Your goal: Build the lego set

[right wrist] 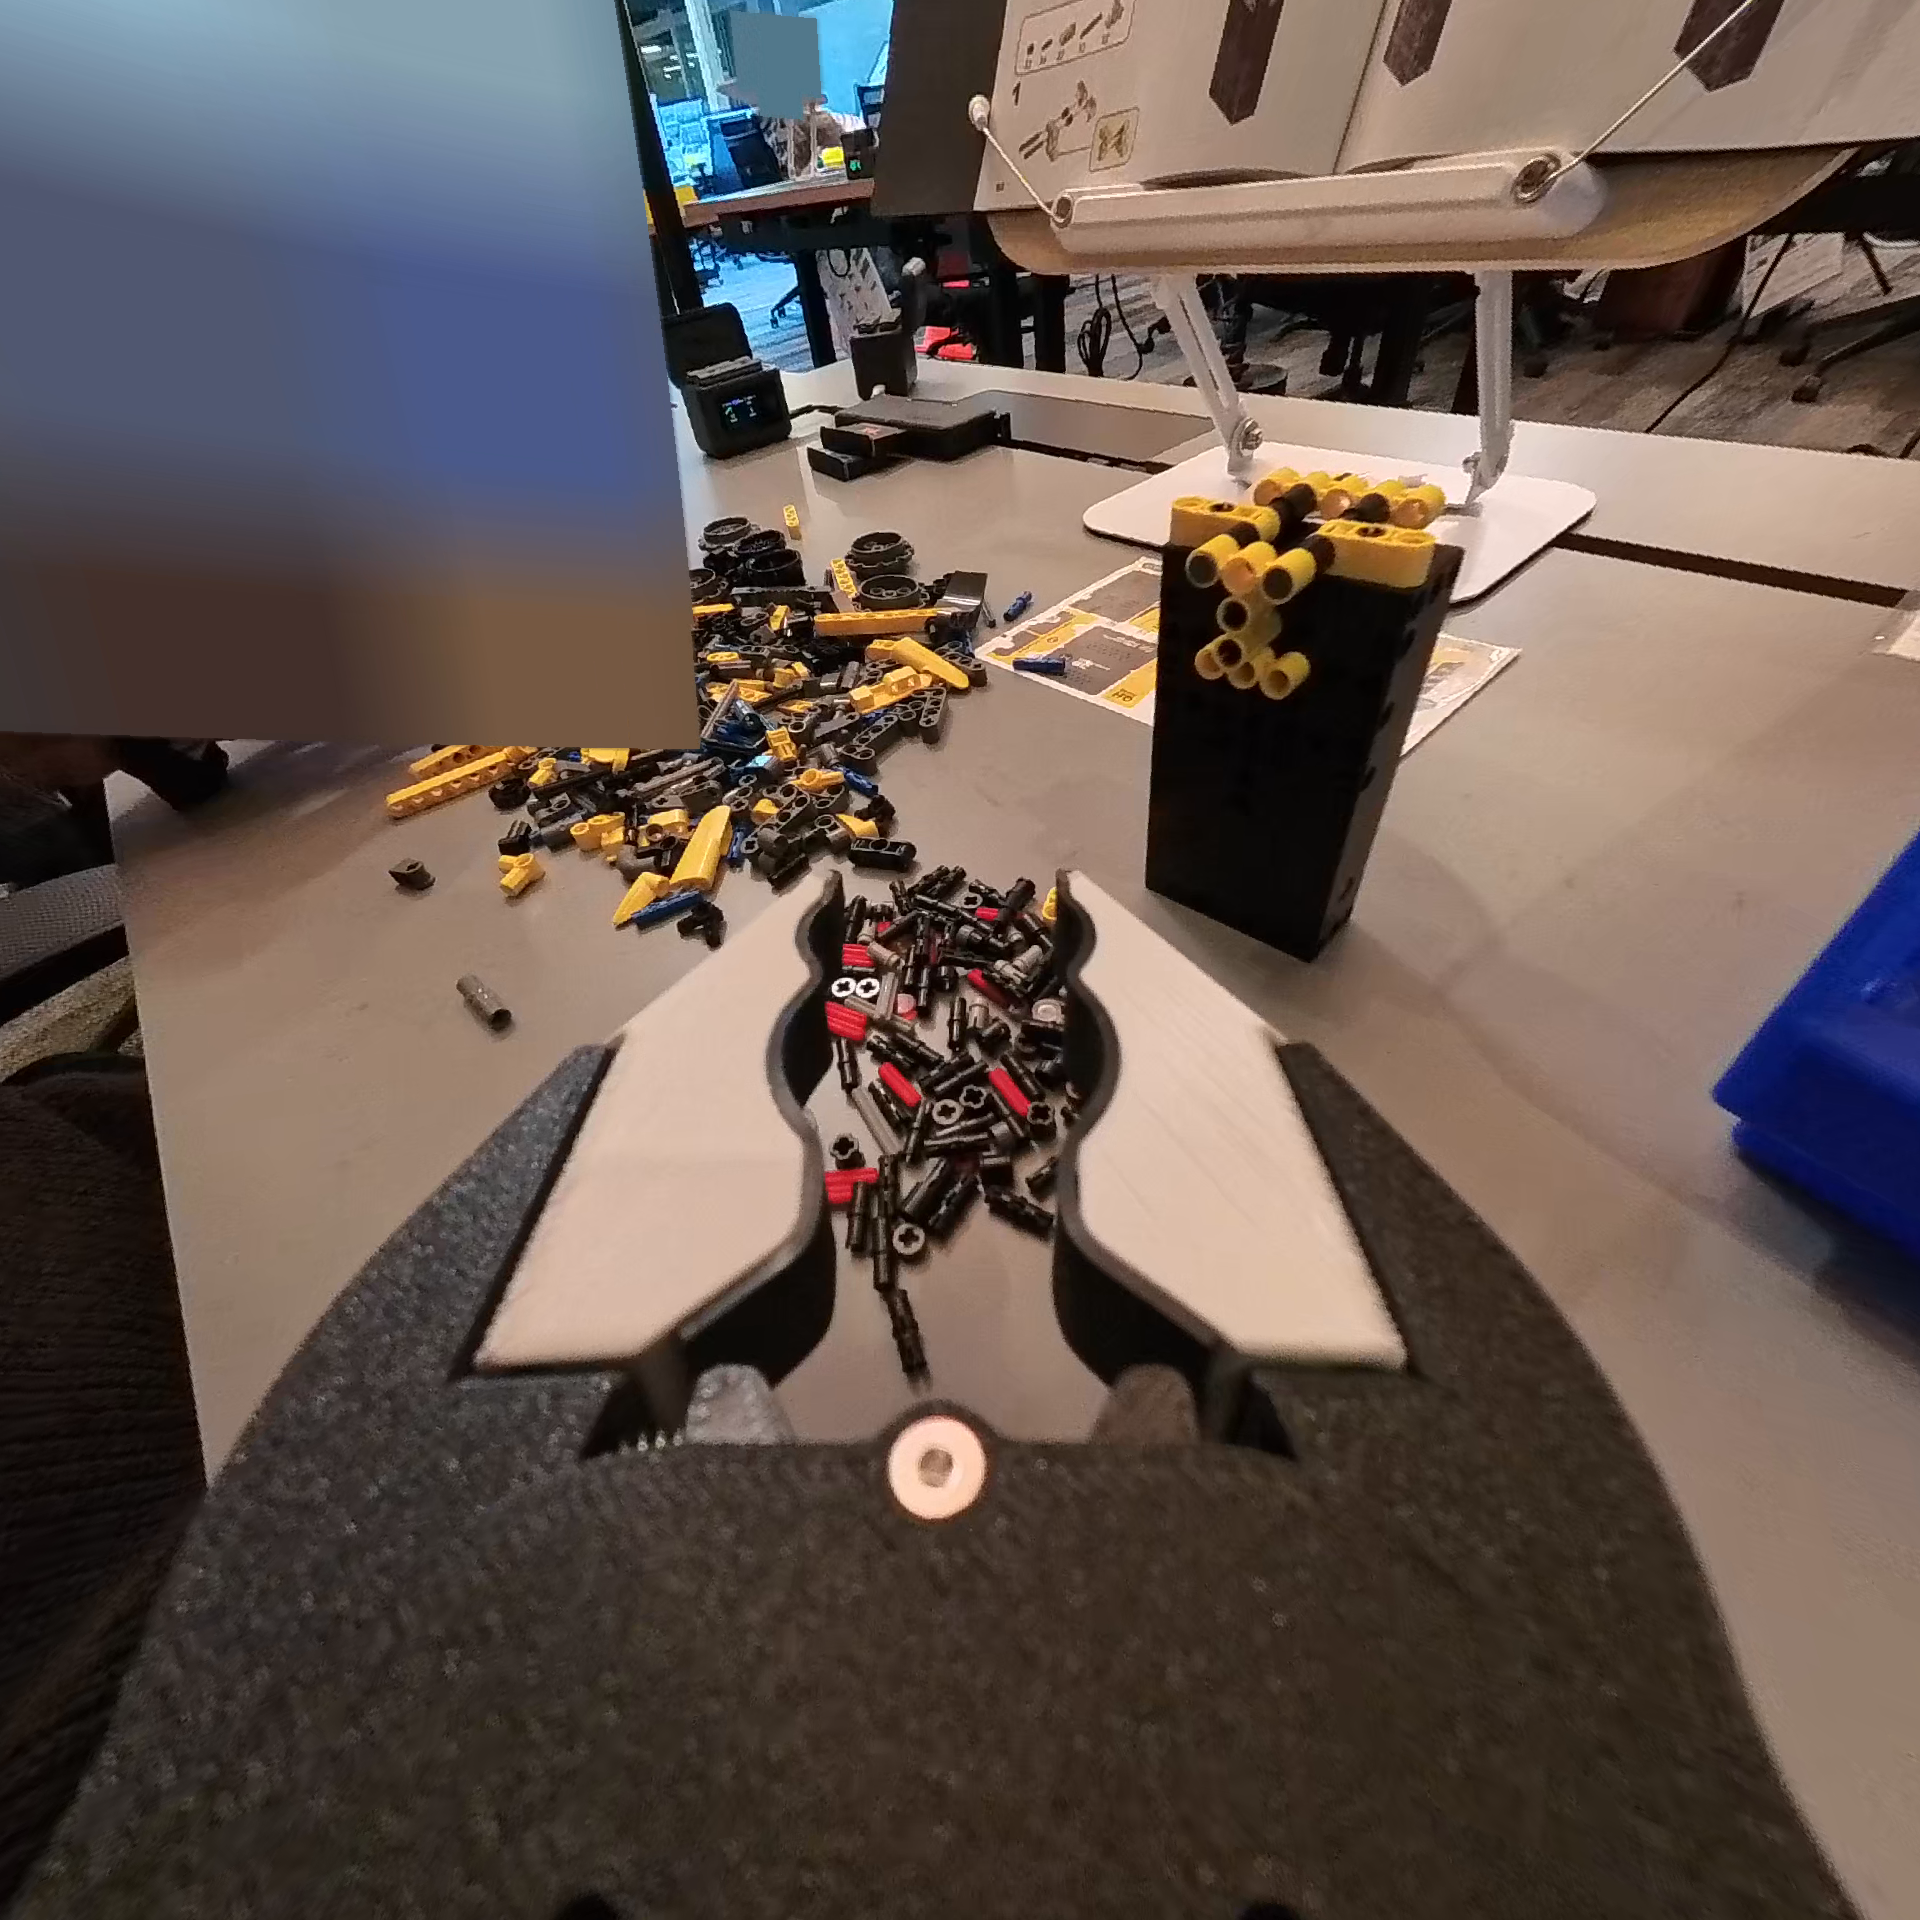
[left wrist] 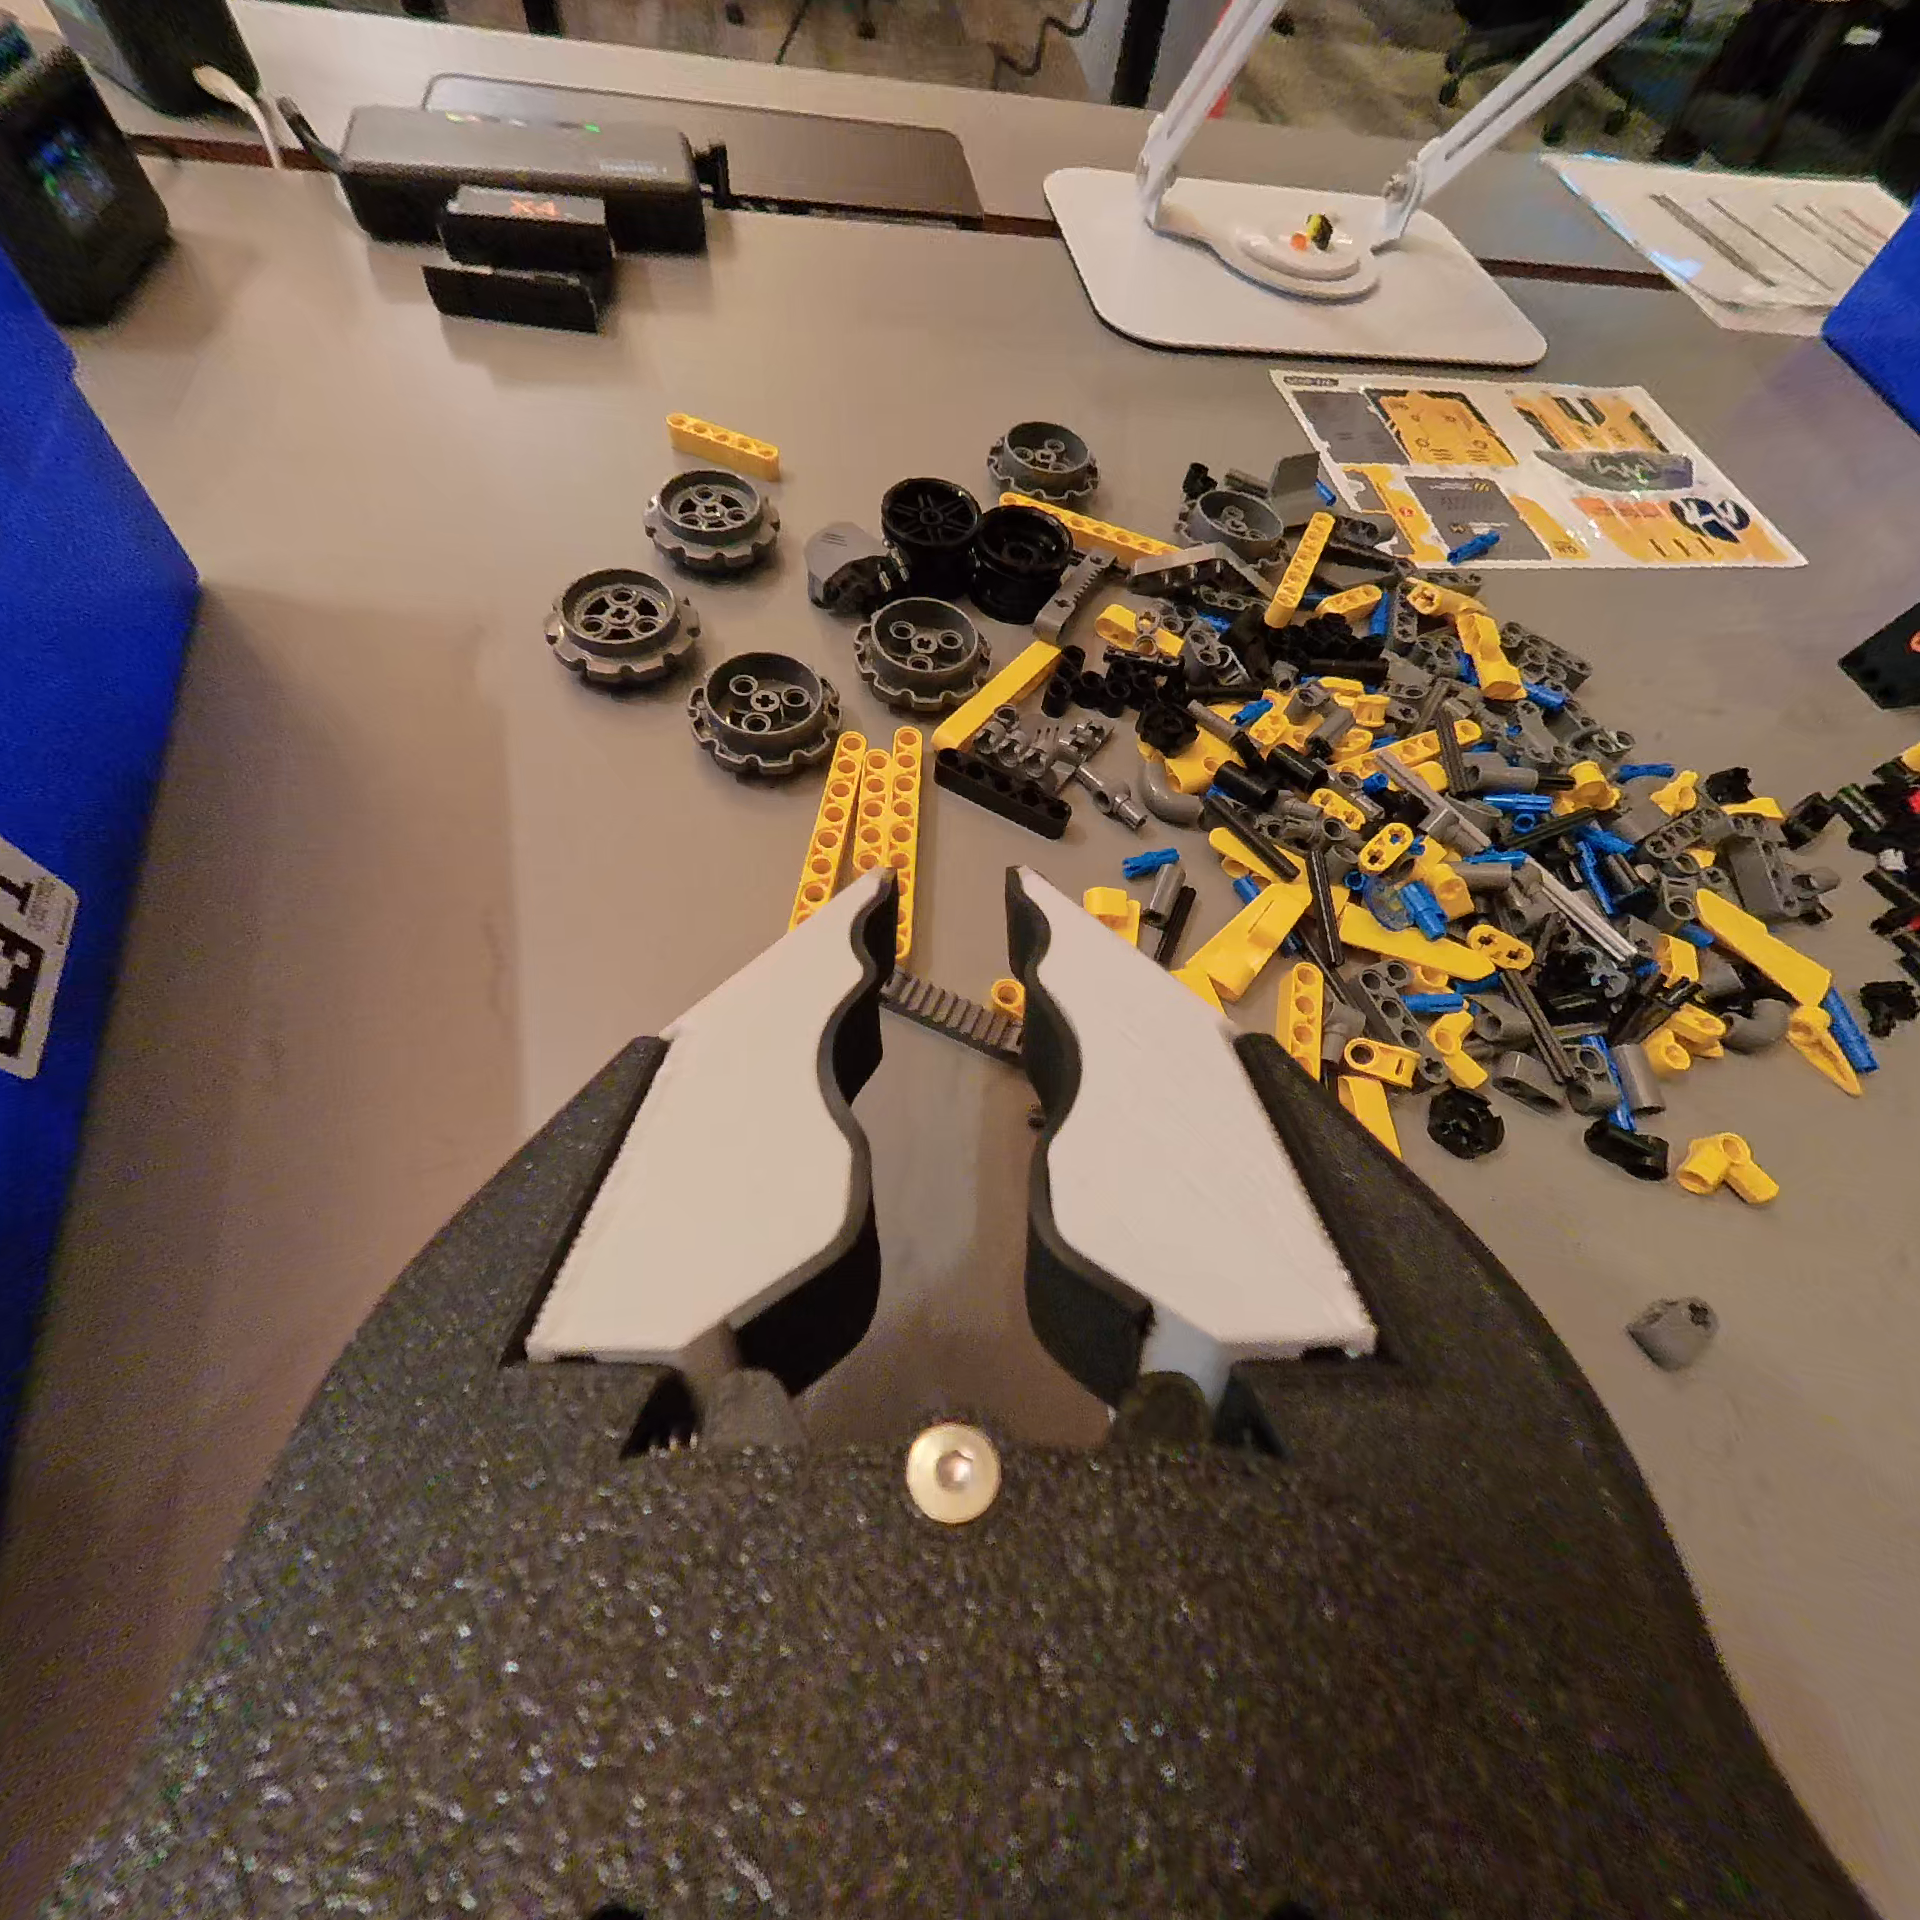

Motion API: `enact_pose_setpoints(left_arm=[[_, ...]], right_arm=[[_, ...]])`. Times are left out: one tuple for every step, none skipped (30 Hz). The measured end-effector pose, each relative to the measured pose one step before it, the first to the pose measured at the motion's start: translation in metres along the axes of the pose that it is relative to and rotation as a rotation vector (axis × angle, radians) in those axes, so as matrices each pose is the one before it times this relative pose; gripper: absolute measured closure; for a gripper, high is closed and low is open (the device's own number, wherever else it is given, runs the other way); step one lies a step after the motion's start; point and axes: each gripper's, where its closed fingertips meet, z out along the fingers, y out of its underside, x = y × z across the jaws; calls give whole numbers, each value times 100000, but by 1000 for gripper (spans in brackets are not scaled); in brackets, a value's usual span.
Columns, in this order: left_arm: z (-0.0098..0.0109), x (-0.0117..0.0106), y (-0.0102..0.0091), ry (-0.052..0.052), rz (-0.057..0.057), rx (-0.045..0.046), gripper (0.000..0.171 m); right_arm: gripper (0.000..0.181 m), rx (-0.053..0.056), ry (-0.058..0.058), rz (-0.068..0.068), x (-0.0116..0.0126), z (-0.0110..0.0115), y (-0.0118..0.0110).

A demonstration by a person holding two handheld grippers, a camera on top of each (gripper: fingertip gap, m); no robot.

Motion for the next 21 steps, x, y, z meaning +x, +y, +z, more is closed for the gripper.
enact_pose_setpoints(left_arm=[[-104, -25, -106, -613, 431, 912, 151], [-113, -2, -126, -469, 475, 1023, 151], [-72, 3, -81, -382, 415, 686, 151], [-4, 9, -3, -175, 305, -2, 151], [55, 15, 67, -108, 234, -543, 151], [78, 23, 86, -179, 335, -709, 151], [78, 34, 74, -278, 628, -679, 151], [30, 43, 41, -545, 994, -390, 151], [-28, 57, -47, -811, 1458, 242, 151], [-132, 122, -188, -916, 1895, 1273, 151], [-234, 218, -424, -814, 1686, 2426, 151], [-316, 435, -650, -256, 260, 3187, 152], [-351, 878, -847, 1652, -1857, 3348, 152], [-294, 1446, -957, 4052, -3192, 3164, 153], [-166, 1910, -895, 5591, -3648, 2829, 153], [40, 2272, -678, 6568, -3365, 2095, 154], [276, 2498, -357, 7200, -1984, 916, 154], [563, 2495, 19, 6806, -468, -539, 154], [777, 2386, 299, 6258, 1229, -2011, 154], [949, 2271, 417, 6068, 2275, -2733, 154], [1096, 2181, 484, 6336, 2713, -3232, 154]], right_arm=[[141, 87, 105, 38, 15, -13, -8], [141, 535, 355, -207, 18, -62, -67], [141, 881, 700, -392, 46, -97, -119], [142, 985, 788, -398, 54, -111, -130], [144, 758, 578, -141, 63, -85, -95], [144, 310, 217, 245, 56, -41, -35], [144, -6, -139, 516, 37, -3, 1], [144, 39, -194, 540, 37, 2, -7], [145, 331, -28, 406, 39, -35, -44], [146, 561, 99, 327, 49, -63, -76], [148, 667, 131, 362, 57, -73, -79], [149, 713, 150, 407, 57, -81, -95], [149, 711, 57, 393, 56, -78, -88], [150, 688, -54, 335, 24, -85, -92], [150, 637, -76, 224, 16, -69, -77], [150, 518, -30, 61, -2, -55, -70], [150, 339, 3, -93, -12, -41, -45], [150, 166, -18, -208, -24, -16, -24], [150, 37, -39, -261, -26, -4, 1], [150, -7, -53, -268, -40, -1, -2], [150, 80, -77, -298, -50, -6, -12]])
